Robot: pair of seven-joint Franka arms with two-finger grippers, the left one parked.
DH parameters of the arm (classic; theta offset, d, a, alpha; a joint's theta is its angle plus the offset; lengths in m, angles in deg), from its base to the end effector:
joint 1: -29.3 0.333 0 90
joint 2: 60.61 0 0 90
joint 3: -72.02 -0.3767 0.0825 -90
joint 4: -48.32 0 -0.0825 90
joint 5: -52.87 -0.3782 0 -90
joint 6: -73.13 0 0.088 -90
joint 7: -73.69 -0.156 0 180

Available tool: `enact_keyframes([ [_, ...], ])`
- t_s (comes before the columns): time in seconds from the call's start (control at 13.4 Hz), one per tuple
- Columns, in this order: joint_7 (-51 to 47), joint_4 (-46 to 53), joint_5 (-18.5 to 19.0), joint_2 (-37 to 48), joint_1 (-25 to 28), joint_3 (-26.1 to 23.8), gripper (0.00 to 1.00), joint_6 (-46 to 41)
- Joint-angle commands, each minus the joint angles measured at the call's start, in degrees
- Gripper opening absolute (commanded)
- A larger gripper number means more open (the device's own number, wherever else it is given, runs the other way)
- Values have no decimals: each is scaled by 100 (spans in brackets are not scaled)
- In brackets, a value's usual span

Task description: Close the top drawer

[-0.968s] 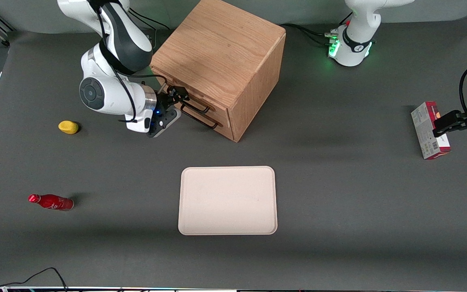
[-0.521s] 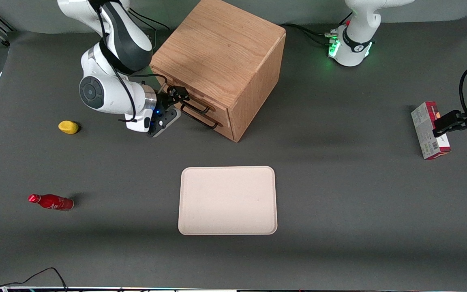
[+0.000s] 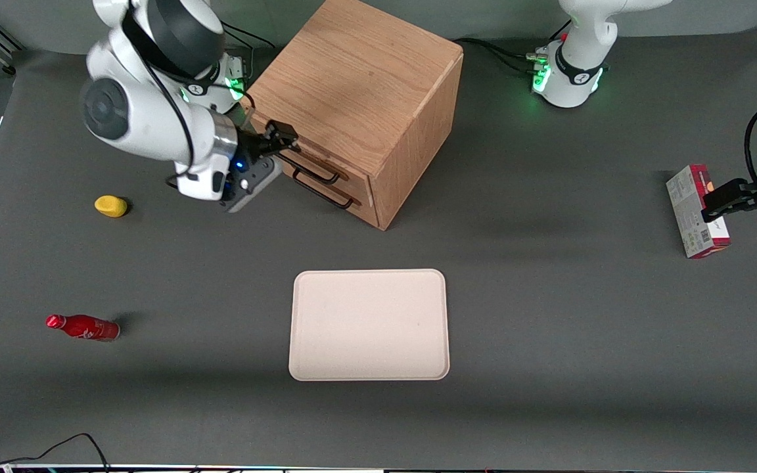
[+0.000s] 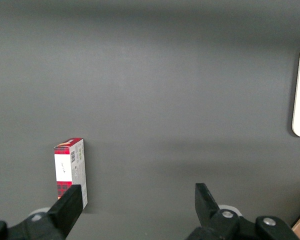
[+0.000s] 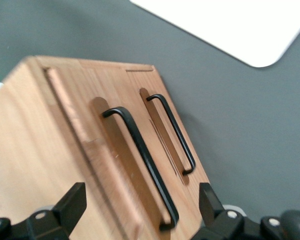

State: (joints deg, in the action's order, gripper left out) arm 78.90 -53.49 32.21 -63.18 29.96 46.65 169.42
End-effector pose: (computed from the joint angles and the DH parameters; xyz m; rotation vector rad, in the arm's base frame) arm 0.4760 0.2850 0.5372 -2.7039 -0.6636 0.2841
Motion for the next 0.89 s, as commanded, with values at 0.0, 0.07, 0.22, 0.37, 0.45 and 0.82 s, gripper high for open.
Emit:
enact_keyframes([
  [0.0,-1359,949,841,318,-48,-3,100,-855],
  [0.07,-1730,1065,1149,554,-48,-3,100,-1145],
  [0.22,-2171,1145,1388,1133,-83,206,100,-1576],
  [0.37,-2191,1154,1792,1618,-74,716,100,-1893],
  [0.45,-2112,1154,1881,1742,-74,988,100,-2008],
  [0.82,-2068,216,1969,2182,-83,1825,100,-1669],
])
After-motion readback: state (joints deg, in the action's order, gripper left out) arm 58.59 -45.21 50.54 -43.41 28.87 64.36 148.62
